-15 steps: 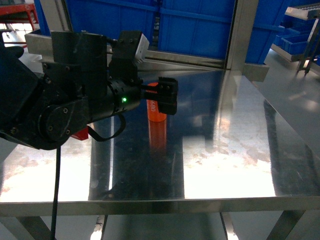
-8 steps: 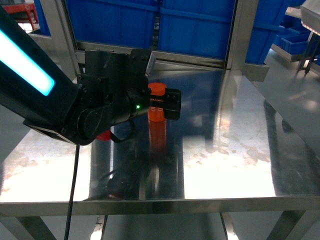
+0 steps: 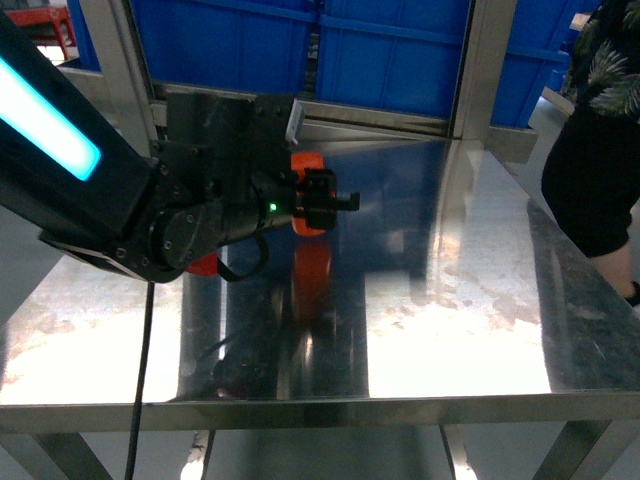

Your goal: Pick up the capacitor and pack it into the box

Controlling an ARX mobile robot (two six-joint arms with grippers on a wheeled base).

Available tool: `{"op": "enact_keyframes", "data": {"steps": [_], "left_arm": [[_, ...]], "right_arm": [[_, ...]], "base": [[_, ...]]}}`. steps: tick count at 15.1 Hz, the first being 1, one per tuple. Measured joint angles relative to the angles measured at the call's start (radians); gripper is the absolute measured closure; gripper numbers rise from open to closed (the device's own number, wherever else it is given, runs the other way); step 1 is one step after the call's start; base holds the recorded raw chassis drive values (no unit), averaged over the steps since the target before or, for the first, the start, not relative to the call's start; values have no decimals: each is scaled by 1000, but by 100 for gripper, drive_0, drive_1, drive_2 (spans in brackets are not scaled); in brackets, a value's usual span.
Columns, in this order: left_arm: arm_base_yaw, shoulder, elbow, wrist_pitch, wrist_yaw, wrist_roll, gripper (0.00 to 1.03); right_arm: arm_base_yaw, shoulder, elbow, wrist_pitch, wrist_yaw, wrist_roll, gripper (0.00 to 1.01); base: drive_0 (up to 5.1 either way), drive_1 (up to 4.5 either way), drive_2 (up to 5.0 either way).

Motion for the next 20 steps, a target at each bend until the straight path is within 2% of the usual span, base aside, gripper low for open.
{"op": "enact_keyframes", "data": {"steps": [2, 4, 5, 13, 14, 15, 16, 17, 19, 20], "left_arm": [[31, -219, -176, 150, 42, -3, 58], [95, -539, -420, 301, 53, 2, 58], [123, -673, -537, 314, 47, 1, 58], [134, -995, -785, 280, 29, 4, 58], [132, -1015, -772, 298, 30, 5, 58], [127, -1020, -764, 231, -9, 19, 58], [119, -1060, -766, 49, -158, 48, 58], [129, -1125, -835, -42, -253, 67, 58], [181, -1229, -959, -10, -262, 81, 59], [193, -1271, -1008, 0, -243, 81, 59]], "right_arm": [[0, 0, 0, 0, 0, 0, 3], [0, 0, 0, 0, 0, 0, 3], [0, 0, 0, 0, 0, 0, 3], [0, 0, 0, -1, 0, 0, 3], [0, 0, 0, 1, 0, 0, 3], [0, 0, 0, 0, 0, 0, 3], [0, 0, 0, 0, 0, 0, 3], [0, 0, 0, 0, 0, 0, 3], [0, 0, 0, 1, 0, 0, 3], [0, 0, 0, 0, 0, 0, 3]], "base": [[0, 0, 0], [0, 0, 0], [0, 0, 0], [0, 0, 0], [0, 0, 0], [0, 0, 0], [0, 0, 0], [0, 0, 0], [0, 0, 0], [0, 0, 0]]}}
